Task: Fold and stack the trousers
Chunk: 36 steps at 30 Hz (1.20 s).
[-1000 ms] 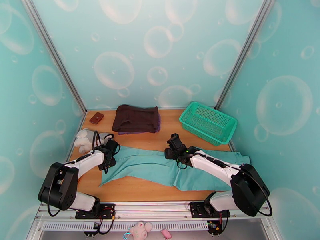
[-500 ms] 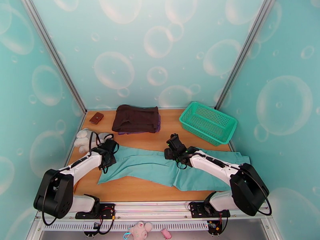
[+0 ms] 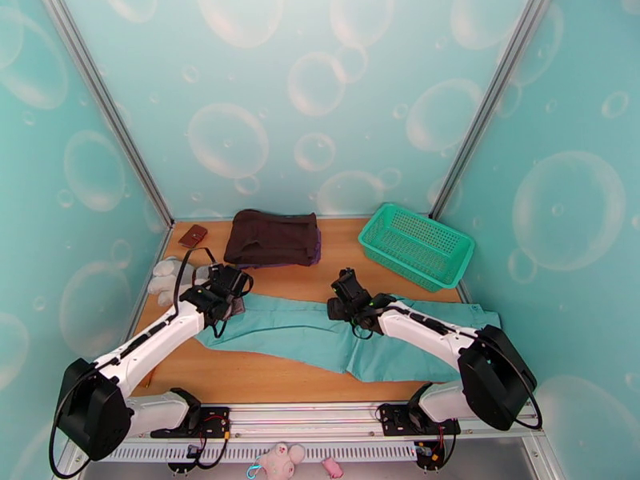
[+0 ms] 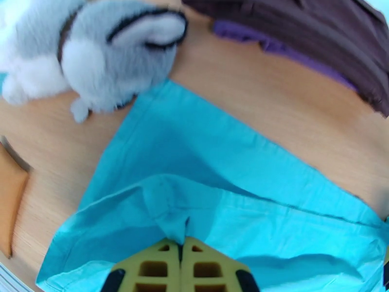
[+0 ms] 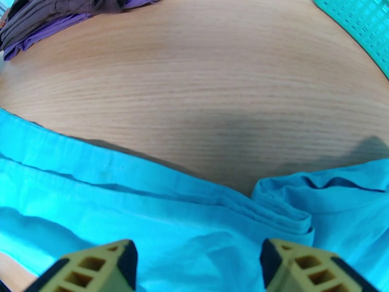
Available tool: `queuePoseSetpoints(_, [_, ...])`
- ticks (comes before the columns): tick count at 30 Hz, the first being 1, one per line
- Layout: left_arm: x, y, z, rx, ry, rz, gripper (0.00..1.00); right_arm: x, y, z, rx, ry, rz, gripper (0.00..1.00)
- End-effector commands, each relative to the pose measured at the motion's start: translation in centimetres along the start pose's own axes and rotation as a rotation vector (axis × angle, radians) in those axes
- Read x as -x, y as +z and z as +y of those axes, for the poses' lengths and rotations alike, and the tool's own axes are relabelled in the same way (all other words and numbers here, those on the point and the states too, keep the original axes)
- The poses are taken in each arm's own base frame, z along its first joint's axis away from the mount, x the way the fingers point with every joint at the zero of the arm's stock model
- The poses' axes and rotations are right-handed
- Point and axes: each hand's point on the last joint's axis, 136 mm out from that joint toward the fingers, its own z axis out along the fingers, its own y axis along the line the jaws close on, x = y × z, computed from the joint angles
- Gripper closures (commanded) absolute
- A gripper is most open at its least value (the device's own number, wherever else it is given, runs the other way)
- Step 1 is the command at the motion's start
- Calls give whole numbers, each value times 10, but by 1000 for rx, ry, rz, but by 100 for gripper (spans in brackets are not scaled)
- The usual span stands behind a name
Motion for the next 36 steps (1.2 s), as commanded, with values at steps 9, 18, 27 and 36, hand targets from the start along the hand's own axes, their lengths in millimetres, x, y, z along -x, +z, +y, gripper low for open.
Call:
queuePoseSetpoints(9, [70,-40,3,112,45,-203,100,-2,0,-1,56,71,-26,30])
queuePoseSetpoints(18, [82,-32,15,155,19,-247,100,4,1,7,89,78,-47,29])
queuePoseSetpoints(27, [62,32,14,142,12,-141,100,2,7,21,111,43,-52,29])
queuePoseSetpoints(36, [65,28,35,218,8,-196,49,0,-17,41,119,-73,-109,29])
